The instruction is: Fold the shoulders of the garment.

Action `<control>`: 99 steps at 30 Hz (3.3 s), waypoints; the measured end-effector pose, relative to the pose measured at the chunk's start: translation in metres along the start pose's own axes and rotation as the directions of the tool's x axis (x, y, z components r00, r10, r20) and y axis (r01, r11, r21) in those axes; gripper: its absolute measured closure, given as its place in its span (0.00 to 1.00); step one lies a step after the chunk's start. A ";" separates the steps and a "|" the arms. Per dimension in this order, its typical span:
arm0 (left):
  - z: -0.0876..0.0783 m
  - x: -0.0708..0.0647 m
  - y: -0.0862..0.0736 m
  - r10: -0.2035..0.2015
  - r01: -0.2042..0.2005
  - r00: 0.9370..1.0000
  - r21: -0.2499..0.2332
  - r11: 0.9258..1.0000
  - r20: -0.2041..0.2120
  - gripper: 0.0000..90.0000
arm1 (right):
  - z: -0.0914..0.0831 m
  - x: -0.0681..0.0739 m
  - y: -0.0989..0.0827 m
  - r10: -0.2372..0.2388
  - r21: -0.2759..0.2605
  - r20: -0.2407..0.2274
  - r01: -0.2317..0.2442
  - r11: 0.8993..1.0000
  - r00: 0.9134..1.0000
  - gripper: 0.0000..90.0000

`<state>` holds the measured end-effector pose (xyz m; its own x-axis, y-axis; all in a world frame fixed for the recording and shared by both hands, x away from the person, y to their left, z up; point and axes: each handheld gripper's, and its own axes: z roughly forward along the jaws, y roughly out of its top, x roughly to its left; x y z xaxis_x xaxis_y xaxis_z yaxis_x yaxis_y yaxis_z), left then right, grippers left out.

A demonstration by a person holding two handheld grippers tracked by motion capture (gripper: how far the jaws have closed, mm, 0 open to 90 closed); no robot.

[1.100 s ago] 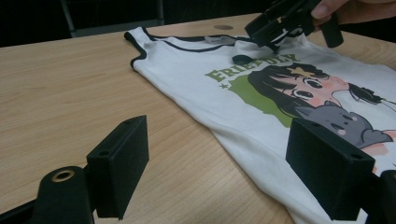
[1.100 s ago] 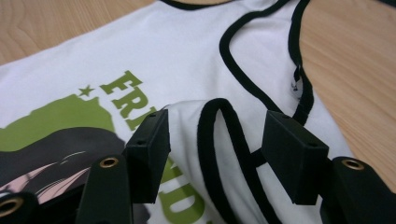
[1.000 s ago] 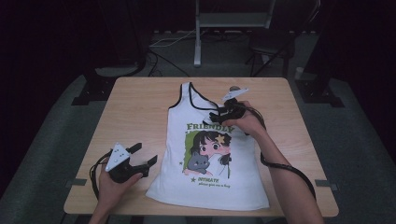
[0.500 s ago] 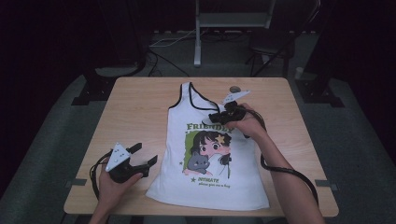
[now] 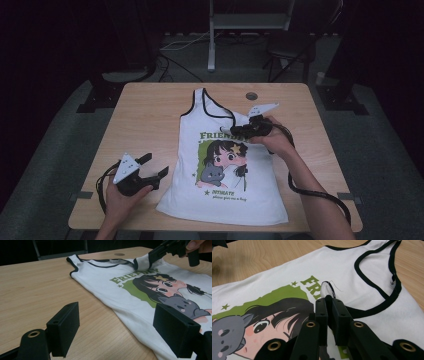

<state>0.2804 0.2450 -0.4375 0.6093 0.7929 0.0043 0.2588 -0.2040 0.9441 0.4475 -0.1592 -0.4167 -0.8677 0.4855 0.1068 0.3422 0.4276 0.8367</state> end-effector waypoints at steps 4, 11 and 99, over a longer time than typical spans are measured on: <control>0.000 0.000 0.000 0.001 -0.001 1.000 0.001 1.000 0.000 0.23 | -0.005 0.009 0.000 -0.035 -0.002 0.024 0.036 0.999 0.999 0.93; 0.000 0.000 0.000 0.002 -0.002 1.000 -0.001 1.000 0.001 0.23 | -0.008 0.019 -0.003 -0.069 0.002 0.041 0.069 0.998 0.997 0.93; 0.000 -0.003 0.000 0.013 -0.013 1.000 0.006 1.000 0.001 0.23 | -0.008 0.053 -0.011 0.122 -0.102 0.191 -0.104 0.989 0.974 0.15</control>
<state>0.2788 0.2425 -0.4375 0.6135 0.7895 0.0165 0.2550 -0.2178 0.9421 0.3953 -0.1442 -0.4160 -0.7345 0.6707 0.1032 0.3919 0.2951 0.8714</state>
